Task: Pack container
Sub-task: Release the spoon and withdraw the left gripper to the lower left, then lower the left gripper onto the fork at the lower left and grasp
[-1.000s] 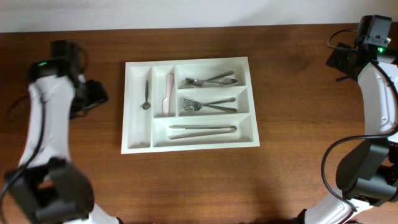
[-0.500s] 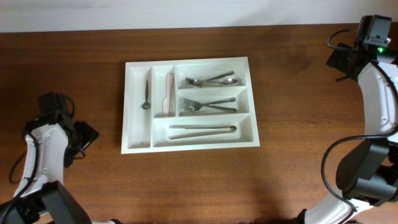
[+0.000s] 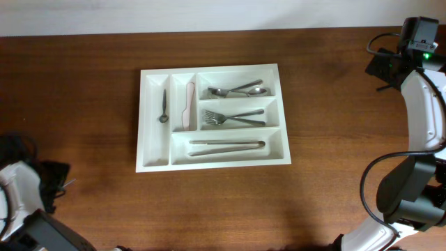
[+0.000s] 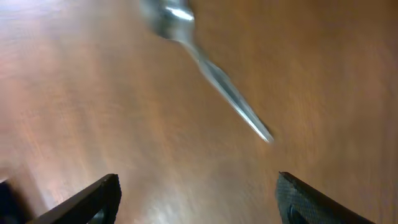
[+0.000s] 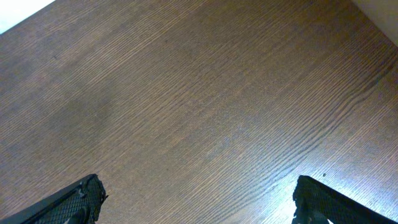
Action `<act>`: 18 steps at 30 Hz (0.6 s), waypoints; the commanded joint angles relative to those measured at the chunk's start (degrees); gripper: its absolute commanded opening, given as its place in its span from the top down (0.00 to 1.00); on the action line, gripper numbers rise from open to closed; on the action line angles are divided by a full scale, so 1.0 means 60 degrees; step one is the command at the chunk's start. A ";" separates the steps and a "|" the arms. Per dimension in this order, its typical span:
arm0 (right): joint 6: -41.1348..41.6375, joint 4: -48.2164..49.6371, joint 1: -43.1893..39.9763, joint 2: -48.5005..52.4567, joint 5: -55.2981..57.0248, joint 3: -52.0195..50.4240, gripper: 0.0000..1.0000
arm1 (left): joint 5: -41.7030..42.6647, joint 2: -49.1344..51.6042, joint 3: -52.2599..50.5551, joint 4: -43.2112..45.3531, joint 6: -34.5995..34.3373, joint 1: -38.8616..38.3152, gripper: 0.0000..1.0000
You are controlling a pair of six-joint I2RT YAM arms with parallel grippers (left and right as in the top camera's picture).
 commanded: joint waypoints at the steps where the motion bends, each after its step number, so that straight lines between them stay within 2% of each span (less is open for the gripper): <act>1: 0.0004 0.0000 -0.0025 -0.0033 0.0022 0.0058 0.01 | -0.0350 -0.0219 -0.0098 -0.0015 -0.0681 0.0637 0.19; 7: 0.0004 0.0000 -0.0025 -0.0033 0.0022 0.0058 0.01 | -0.1100 -0.0219 -0.0102 0.0073 -0.1526 0.1257 0.20; 18: 0.0004 0.0000 -0.0025 -0.0033 0.0022 0.0058 0.01 | -0.1428 -0.0211 -0.0113 0.1275 -0.1548 0.1257 0.20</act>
